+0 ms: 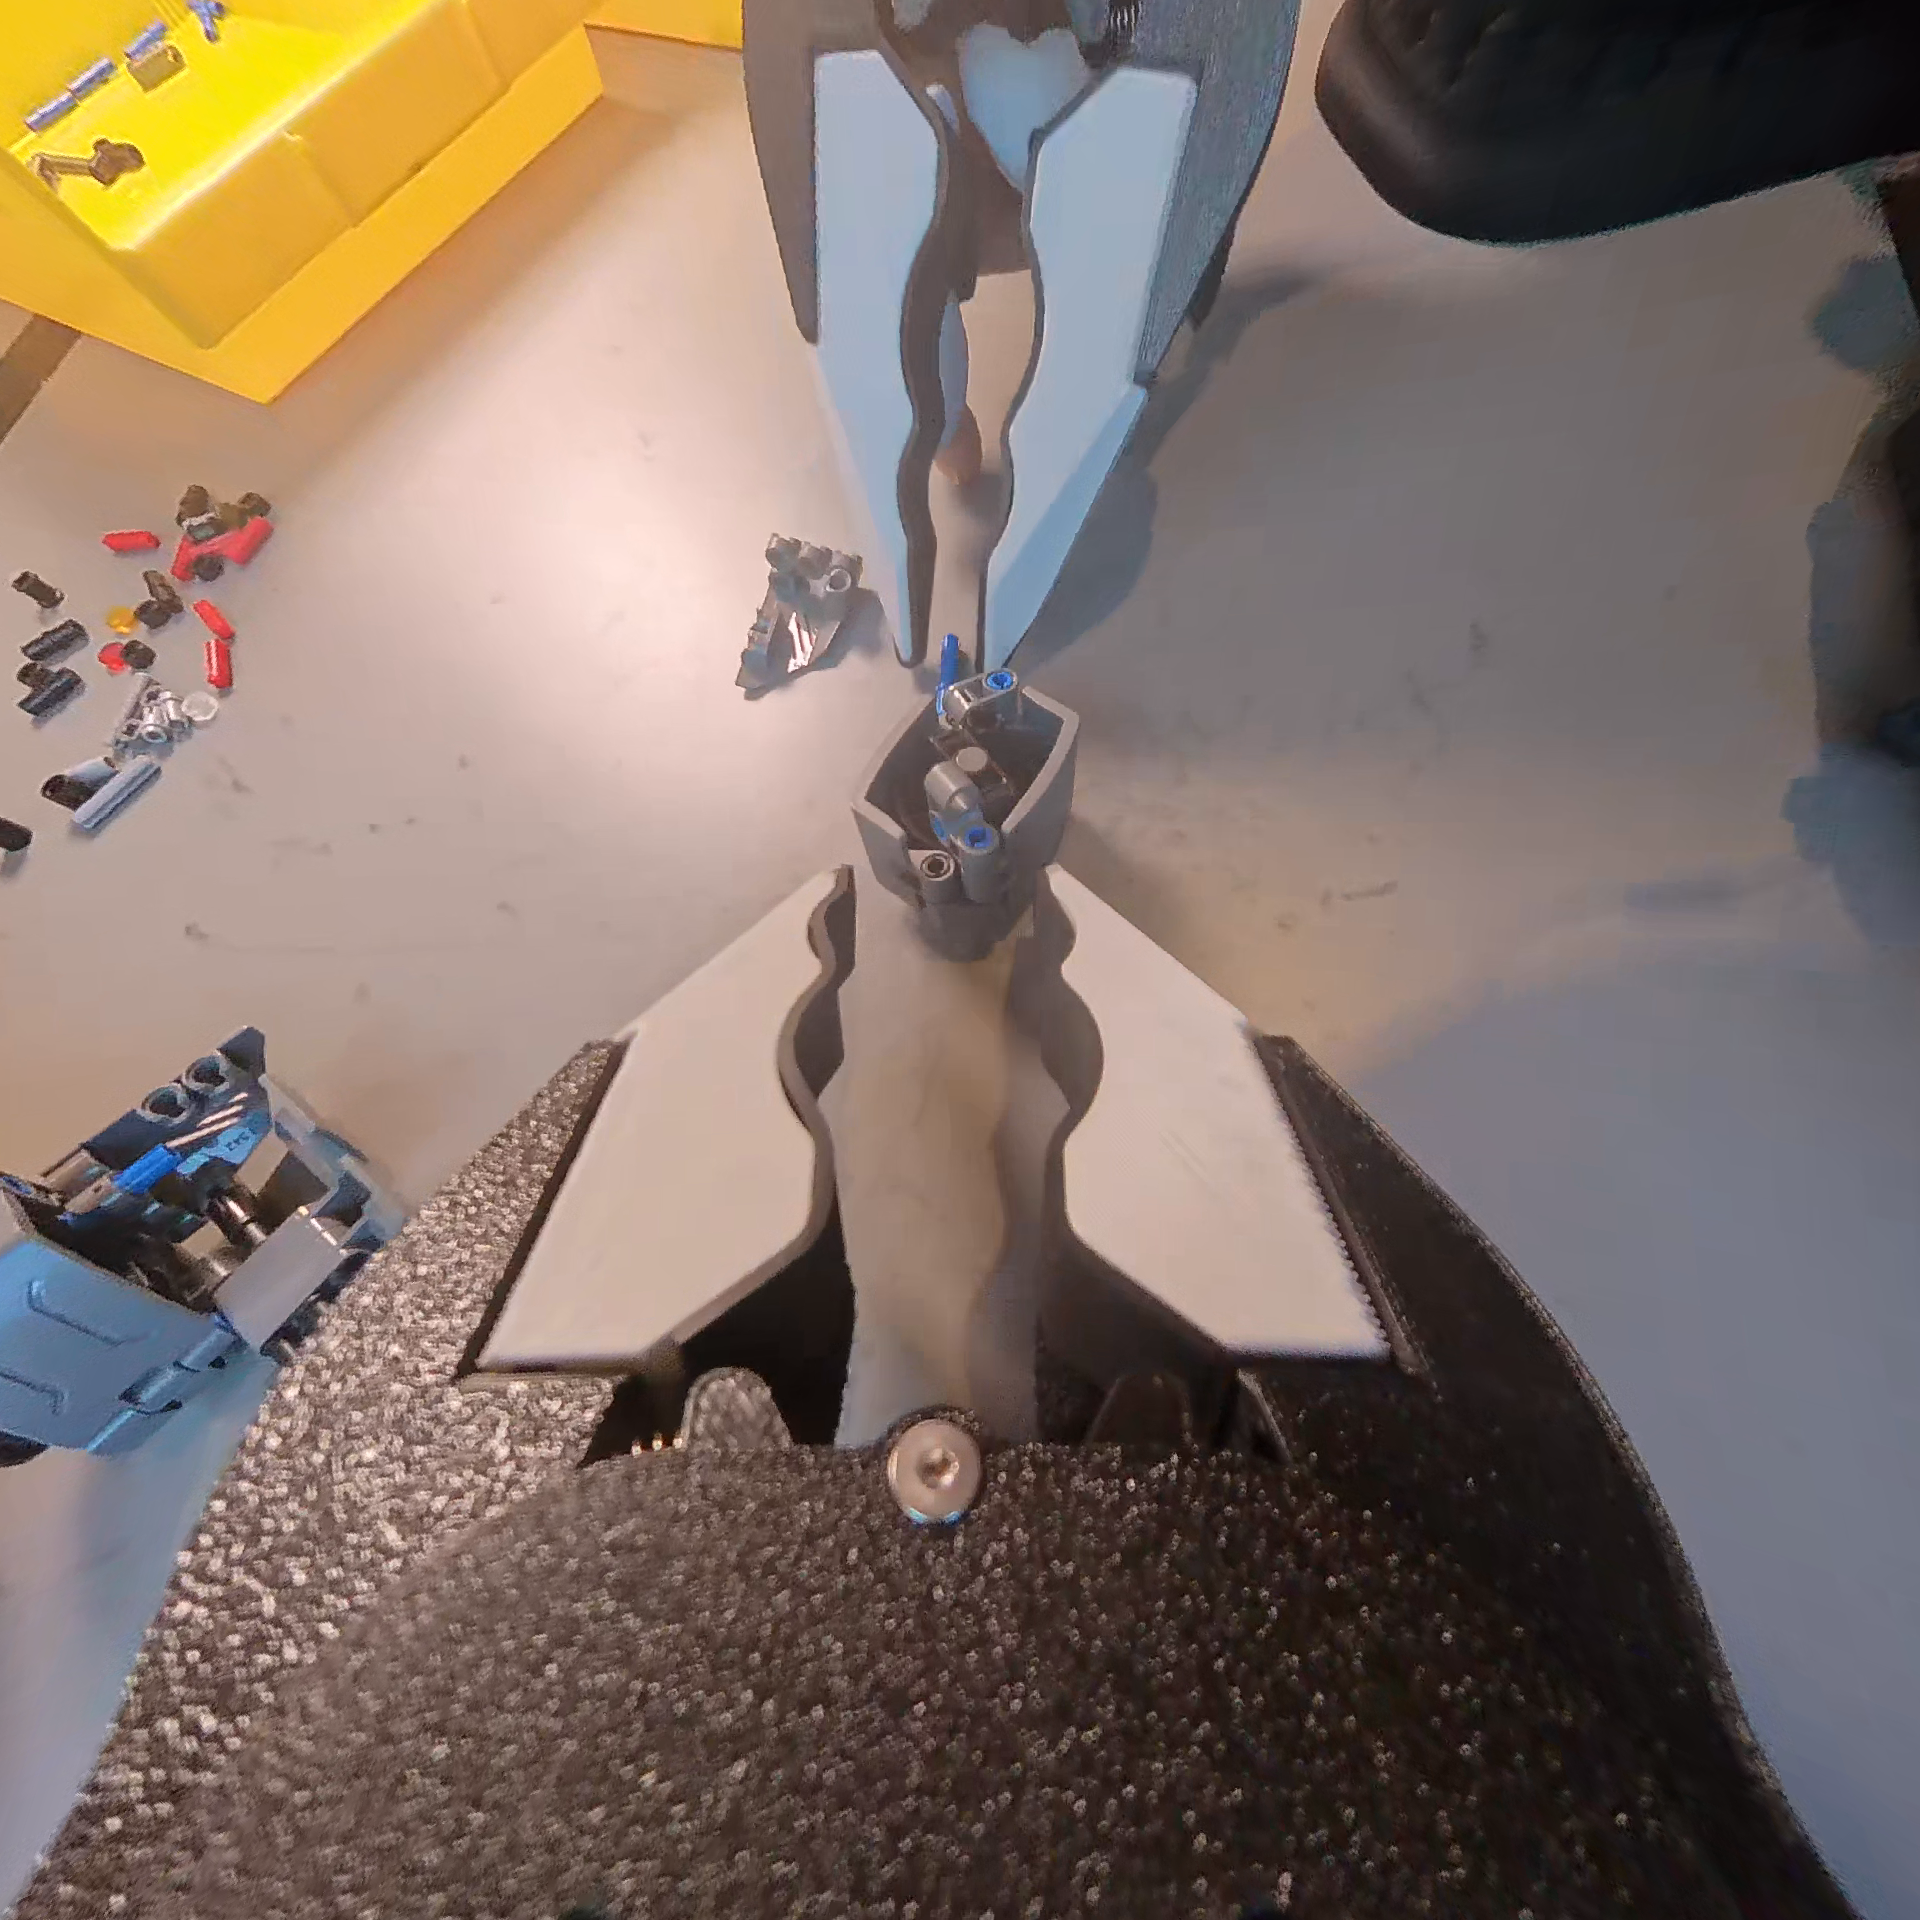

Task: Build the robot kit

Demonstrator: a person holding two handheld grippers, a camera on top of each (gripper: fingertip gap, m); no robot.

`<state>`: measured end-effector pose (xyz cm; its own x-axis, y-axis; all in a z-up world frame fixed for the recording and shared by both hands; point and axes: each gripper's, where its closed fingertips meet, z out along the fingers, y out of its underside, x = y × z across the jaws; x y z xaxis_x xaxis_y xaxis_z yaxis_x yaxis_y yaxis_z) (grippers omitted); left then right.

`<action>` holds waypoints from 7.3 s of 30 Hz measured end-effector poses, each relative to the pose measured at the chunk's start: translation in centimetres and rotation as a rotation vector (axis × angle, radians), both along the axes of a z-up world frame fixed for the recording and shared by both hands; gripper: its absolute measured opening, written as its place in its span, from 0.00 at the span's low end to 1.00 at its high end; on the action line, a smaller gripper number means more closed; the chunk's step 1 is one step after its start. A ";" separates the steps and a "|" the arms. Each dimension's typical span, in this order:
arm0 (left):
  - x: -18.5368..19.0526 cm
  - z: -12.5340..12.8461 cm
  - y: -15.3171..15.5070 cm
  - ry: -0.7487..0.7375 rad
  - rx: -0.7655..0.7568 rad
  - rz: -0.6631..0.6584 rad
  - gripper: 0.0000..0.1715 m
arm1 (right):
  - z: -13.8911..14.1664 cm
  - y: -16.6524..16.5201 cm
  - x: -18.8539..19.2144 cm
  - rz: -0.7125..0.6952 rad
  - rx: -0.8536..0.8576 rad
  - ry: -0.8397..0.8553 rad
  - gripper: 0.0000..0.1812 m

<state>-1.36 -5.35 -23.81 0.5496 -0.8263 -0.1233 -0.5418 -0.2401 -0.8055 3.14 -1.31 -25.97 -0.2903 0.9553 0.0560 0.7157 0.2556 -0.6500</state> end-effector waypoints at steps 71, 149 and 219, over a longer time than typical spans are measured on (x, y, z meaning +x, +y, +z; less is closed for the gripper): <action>3.7 8.7 -2.2 -0.565 0.072 -0.149 0.02 | 12.1 -6.1 -1.6 0.183 -0.285 0.599 0.02; 1.9 -0.8 0.7 -0.101 -0.194 0.056 0.24 | 3.6 -3.3 -2.5 0.631 0.373 -0.472 0.01; 1.4 -0.8 0.6 -0.023 -0.149 -0.043 0.24 | 3.7 -3.1 -2.8 0.220 0.000 -0.211 0.01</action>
<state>0.05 -4.76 -24.62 0.5147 -0.8572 0.0148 -0.5357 -0.3350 -0.7752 0.30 -4.39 -22.22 -0.4955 0.8682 -0.0274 0.7624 0.4196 -0.4926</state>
